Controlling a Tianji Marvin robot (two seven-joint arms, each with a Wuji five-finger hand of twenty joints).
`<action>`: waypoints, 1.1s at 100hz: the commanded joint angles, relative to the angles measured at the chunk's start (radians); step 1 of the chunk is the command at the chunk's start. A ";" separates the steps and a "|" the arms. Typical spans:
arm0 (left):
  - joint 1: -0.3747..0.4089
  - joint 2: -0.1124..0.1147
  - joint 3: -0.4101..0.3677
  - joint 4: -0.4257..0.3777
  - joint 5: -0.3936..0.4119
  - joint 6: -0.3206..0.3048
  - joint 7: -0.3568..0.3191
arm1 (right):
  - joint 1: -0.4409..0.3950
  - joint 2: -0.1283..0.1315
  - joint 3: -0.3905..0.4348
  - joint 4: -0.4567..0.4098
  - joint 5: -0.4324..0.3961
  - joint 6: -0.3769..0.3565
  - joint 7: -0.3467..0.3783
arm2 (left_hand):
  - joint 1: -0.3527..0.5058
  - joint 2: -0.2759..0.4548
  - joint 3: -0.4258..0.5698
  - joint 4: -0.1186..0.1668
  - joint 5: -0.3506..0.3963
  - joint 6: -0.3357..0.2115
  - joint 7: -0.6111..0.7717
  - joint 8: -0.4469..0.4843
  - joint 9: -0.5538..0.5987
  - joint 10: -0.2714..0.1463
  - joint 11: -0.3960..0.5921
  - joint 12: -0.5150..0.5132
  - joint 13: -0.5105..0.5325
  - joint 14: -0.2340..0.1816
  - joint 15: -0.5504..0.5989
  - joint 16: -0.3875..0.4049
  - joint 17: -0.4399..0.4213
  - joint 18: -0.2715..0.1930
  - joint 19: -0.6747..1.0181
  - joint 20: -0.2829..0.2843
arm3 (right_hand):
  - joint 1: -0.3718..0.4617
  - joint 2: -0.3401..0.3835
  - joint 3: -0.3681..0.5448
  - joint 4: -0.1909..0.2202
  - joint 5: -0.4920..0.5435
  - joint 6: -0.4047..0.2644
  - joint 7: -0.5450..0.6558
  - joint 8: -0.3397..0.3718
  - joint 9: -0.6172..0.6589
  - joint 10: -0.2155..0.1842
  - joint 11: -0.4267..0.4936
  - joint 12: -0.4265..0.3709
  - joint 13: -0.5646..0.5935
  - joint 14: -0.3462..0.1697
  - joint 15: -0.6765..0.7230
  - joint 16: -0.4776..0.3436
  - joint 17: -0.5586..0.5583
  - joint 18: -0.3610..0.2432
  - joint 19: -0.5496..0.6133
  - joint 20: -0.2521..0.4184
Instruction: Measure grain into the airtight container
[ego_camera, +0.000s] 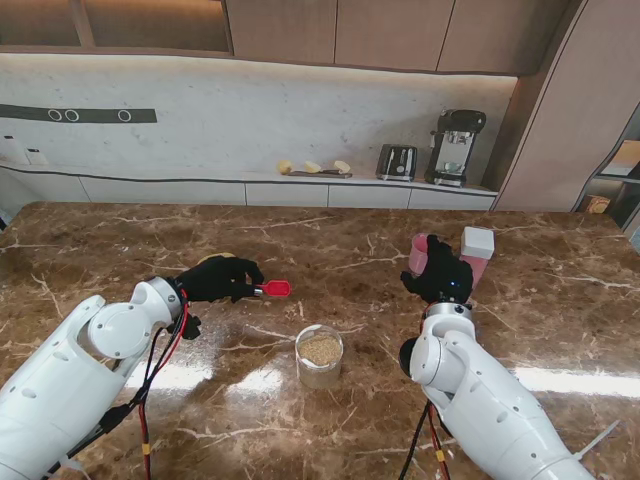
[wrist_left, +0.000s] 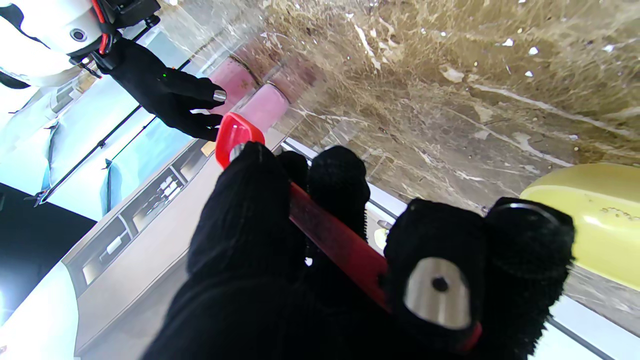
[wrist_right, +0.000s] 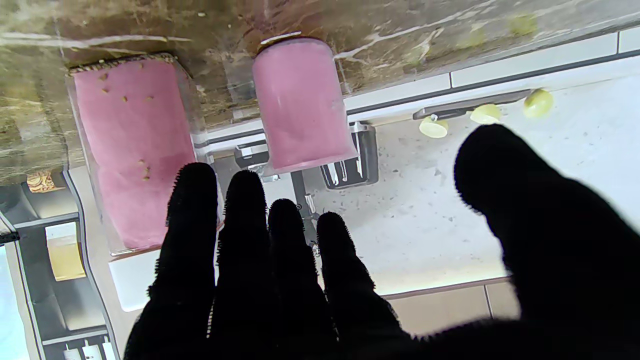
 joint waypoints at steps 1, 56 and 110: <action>0.007 0.003 -0.002 -0.003 0.003 0.000 -0.003 | 0.003 -0.011 0.000 0.013 0.009 0.003 0.002 | 0.030 0.011 0.092 0.054 0.067 -0.100 0.074 0.052 0.049 -0.044 0.045 0.015 0.048 0.040 0.097 -0.007 0.013 0.012 0.078 -0.002 | 0.026 0.009 0.004 -0.007 -0.051 0.026 0.007 -0.008 -0.034 0.027 -0.014 -0.024 -0.040 0.013 -0.007 -0.025 -0.012 0.008 -0.014 -0.019; 0.018 0.007 -0.011 -0.014 0.006 0.007 -0.018 | 0.024 -0.027 -0.001 0.056 0.049 0.006 -0.025 | 0.021 0.011 0.106 0.052 0.064 -0.103 0.069 0.062 0.047 -0.045 0.043 0.019 0.047 0.040 0.094 -0.007 0.005 0.010 0.077 0.000 | 0.028 0.012 -0.001 -0.007 -0.068 0.027 0.010 -0.014 -0.092 0.033 -0.030 -0.043 -0.086 0.038 -0.006 -0.038 -0.045 0.024 -0.022 -0.027; 0.020 0.011 -0.014 -0.018 0.003 0.005 -0.033 | 0.069 -0.038 -0.016 0.121 0.090 0.000 -0.015 | 0.013 0.010 0.116 0.050 0.064 -0.106 0.067 0.070 0.047 -0.048 0.041 0.022 0.047 0.040 0.093 -0.007 0.005 0.010 0.076 0.002 | 0.036 0.009 -0.013 -0.008 -0.092 0.030 -0.003 -0.015 -0.141 0.019 -0.034 -0.049 -0.124 0.046 0.000 -0.034 -0.079 0.023 -0.039 -0.026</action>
